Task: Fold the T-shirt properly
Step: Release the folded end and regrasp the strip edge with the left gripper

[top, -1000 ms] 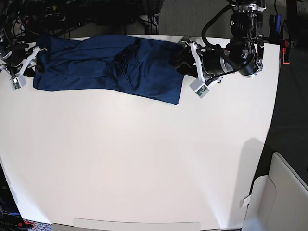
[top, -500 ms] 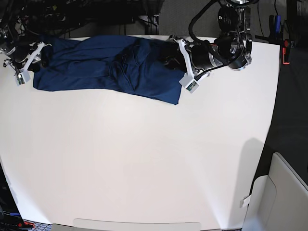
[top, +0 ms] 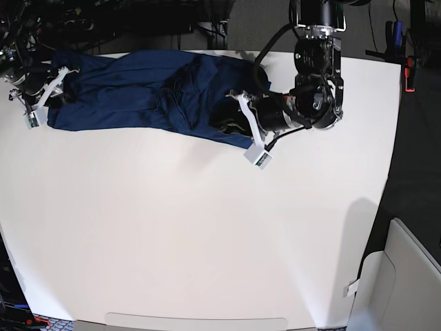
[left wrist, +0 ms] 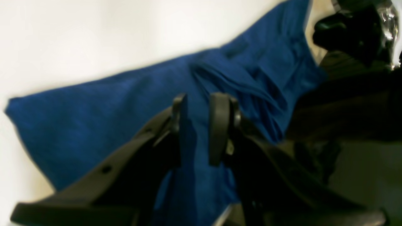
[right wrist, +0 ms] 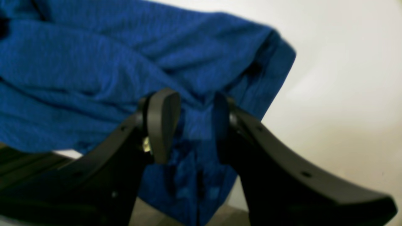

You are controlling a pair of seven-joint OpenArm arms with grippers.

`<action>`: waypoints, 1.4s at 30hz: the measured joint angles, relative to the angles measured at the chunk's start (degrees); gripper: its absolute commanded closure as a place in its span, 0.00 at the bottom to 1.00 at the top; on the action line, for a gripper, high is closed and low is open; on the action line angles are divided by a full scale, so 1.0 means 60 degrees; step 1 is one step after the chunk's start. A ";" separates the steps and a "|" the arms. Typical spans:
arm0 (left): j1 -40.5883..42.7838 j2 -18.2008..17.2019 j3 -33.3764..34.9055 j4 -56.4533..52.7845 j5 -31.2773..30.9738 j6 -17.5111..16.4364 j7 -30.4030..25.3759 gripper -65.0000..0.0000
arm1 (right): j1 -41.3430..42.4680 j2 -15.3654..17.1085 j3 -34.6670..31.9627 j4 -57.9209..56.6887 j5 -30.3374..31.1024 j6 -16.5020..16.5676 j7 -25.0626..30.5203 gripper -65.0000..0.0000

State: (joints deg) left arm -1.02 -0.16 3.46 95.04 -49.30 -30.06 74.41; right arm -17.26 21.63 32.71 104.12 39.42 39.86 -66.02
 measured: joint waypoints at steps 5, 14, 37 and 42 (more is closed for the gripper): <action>-0.1016 0.0178 -0.0991 -0.1916 0.0091 0.0062 -0.0699 0.85 | 0.0025 -0.0007 0.0000 0.0000 0.0015 0.0007 0.0000 0.68; -0.1107 -0.1596 -0.1392 -0.2885 0.0113 0.1279 -0.2262 0.84 | 0.0047 0.0022 0.0000 0.0000 -0.0011 0.0004 0.0004 0.68; 0.0233 -0.4557 0.2280 -0.0342 -0.0211 0.2022 -0.1264 0.70 | 0.0120 0.0066 0.0000 0.0000 -0.0583 0.0004 0.0000 0.68; 0.0259 -0.4557 0.2269 -0.0310 -0.0280 0.2022 -0.1075 0.69 | -0.0058 0.0280 -0.0007 0.0000 -0.0597 0.0033 -0.0040 0.68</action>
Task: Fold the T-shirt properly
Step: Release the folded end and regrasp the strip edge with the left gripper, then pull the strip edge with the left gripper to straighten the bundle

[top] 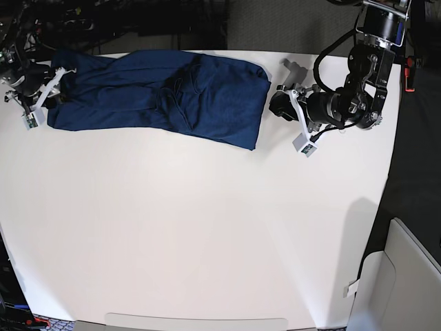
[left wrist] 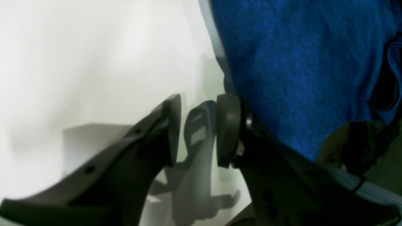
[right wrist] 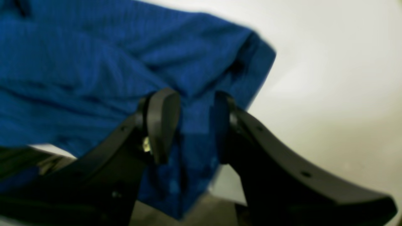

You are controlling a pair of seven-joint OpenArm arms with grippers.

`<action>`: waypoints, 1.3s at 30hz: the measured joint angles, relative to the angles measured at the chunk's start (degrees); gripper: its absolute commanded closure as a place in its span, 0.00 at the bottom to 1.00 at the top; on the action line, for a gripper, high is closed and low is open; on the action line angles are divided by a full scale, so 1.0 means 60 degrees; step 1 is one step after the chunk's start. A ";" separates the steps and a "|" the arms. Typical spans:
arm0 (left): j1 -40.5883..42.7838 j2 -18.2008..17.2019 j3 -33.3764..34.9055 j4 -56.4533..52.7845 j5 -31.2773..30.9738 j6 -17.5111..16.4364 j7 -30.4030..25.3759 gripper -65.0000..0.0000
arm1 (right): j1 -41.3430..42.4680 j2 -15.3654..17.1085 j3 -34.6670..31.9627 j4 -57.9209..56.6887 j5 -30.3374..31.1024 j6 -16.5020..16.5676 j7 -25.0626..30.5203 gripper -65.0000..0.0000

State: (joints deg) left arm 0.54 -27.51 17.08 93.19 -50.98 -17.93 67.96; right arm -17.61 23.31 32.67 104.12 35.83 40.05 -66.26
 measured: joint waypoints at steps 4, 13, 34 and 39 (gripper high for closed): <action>0.0004 0.0000 -0.0004 0.0004 -0.0142 -0.0011 0.0098 0.63 | 0.0022 0.0069 0.0033 0.0000 0.0015 -0.0029 0.0044 0.68; 0.0087 0.0215 -0.1956 -0.0095 -0.2313 -0.0025 0.1373 0.60 | -0.0051 0.0025 0.0033 0.0000 0.0015 -0.0025 0.0036 0.68; 0.0499 0.1147 -0.0958 -0.0113 -0.2608 -0.0007 0.1453 0.61 | -0.0087 0.0051 0.0033 0.0000 0.0015 -0.0029 0.0040 0.68; 0.0495 0.1413 -0.0776 -0.0117 -0.2586 -0.0011 0.1450 0.74 | -0.0361 0.0313 0.0033 0.0000 -0.0011 -0.0033 0.0036 0.68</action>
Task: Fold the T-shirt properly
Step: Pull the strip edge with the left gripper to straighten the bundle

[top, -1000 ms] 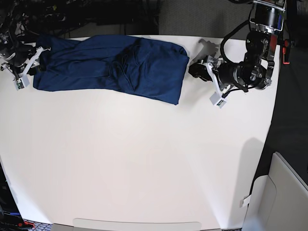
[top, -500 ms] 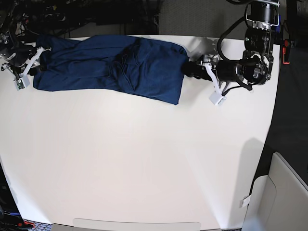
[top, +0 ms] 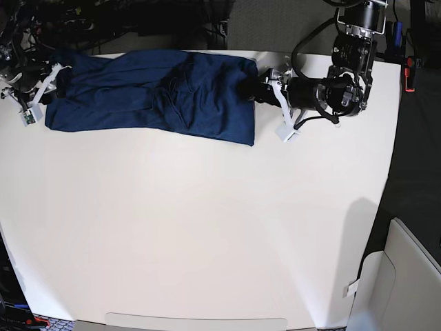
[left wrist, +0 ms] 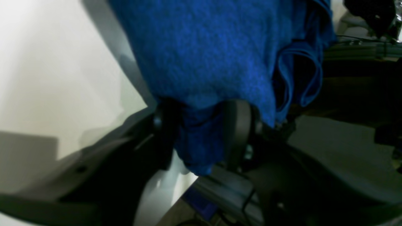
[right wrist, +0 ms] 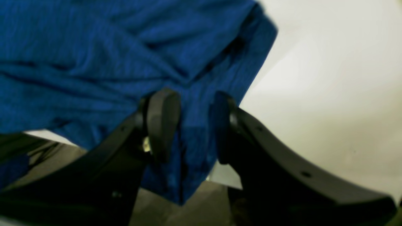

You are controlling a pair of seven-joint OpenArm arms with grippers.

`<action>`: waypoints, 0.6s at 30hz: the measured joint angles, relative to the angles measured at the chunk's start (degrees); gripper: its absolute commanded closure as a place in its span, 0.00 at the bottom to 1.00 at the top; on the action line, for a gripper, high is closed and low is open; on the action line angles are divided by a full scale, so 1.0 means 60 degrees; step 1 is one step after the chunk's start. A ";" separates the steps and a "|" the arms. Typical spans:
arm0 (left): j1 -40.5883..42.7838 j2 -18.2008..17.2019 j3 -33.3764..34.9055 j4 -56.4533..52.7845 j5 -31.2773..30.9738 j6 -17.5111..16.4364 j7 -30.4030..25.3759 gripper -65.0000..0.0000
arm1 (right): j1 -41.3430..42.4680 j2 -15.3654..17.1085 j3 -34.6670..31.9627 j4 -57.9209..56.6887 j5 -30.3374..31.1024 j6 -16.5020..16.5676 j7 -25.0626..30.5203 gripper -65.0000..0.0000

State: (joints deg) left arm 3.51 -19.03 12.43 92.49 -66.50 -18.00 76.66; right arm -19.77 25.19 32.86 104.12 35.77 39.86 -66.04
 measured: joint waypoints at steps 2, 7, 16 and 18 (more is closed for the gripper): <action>-0.0011 -0.0007 0.0000 -0.0036 -0.0004 -0.0004 -0.0015 0.83 | -0.0011 0.0055 0.0004 0.0000 -0.0375 0.0000 0.0000 0.68; -0.0142 -0.0069 -0.0087 -0.0743 -0.0124 -0.0044 -0.0051 0.98 | -0.0066 0.0033 0.0004 0.0000 -0.1464 0.0007 0.0000 0.68; -0.0452 -0.0299 -0.1552 -0.0907 0.0036 0.0062 -0.0463 0.97 | -0.0011 -0.0055 0.0004 -0.0029 -0.1905 0.0007 0.0011 0.66; -0.0452 -0.0299 -0.1894 -0.0911 0.0047 0.0076 -0.0452 0.97 | 0.0051 -0.0076 0.0025 -0.0157 -0.1705 0.0007 0.0040 0.59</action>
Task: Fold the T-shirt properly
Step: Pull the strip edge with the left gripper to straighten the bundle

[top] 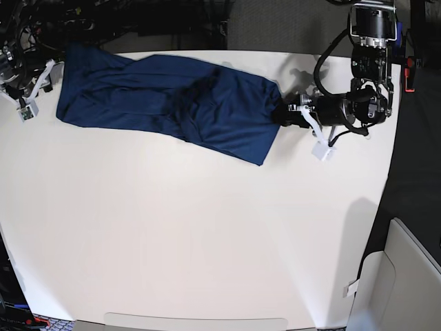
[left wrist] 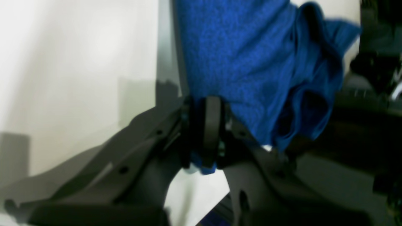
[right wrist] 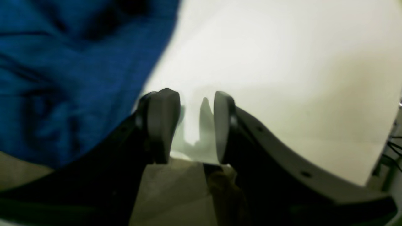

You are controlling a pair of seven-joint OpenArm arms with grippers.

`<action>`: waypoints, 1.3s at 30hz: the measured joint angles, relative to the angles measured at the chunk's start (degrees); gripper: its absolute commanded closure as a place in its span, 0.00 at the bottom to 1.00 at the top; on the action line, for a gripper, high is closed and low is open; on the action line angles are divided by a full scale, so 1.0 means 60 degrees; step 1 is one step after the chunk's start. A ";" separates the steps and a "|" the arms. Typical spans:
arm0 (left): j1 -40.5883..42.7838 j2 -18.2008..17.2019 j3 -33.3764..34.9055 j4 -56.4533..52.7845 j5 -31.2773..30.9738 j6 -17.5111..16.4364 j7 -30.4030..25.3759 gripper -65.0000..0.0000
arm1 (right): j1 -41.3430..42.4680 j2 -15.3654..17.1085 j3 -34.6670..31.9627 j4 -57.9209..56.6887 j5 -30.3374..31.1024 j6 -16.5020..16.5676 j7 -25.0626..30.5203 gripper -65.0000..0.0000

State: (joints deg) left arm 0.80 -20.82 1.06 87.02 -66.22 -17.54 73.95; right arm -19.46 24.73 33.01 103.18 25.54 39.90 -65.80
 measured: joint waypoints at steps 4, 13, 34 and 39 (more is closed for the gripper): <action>0.0004 0.0007 -0.0091 0.0000 -0.0007 0.0000 0.0062 0.97 | 0.0178 -0.0004 0.0189 -0.0495 0.0852 -0.0004 -0.0004 0.49; 0.0372 0.0095 -0.0080 0.0004 -0.0036 -0.0004 0.0102 0.97 | 0.0146 -0.0346 0.0193 -0.1344 0.2408 -0.0033 0.0069 0.49; 0.0317 0.0051 0.0029 0.0004 -0.0036 0.0000 0.0080 0.97 | 0.0222 -0.1883 0.0029 -0.1279 0.3854 0.0073 0.0047 0.49; 0.0317 0.0026 0.0211 0.0004 -0.0044 0.0000 0.0069 0.97 | 0.0554 -0.2302 -0.0109 -0.1290 0.3814 0.0073 0.0025 0.49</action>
State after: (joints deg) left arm 2.70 -20.67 2.33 87.05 -66.48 -17.54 74.37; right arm -16.14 10.92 32.36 95.44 48.42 40.34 -65.65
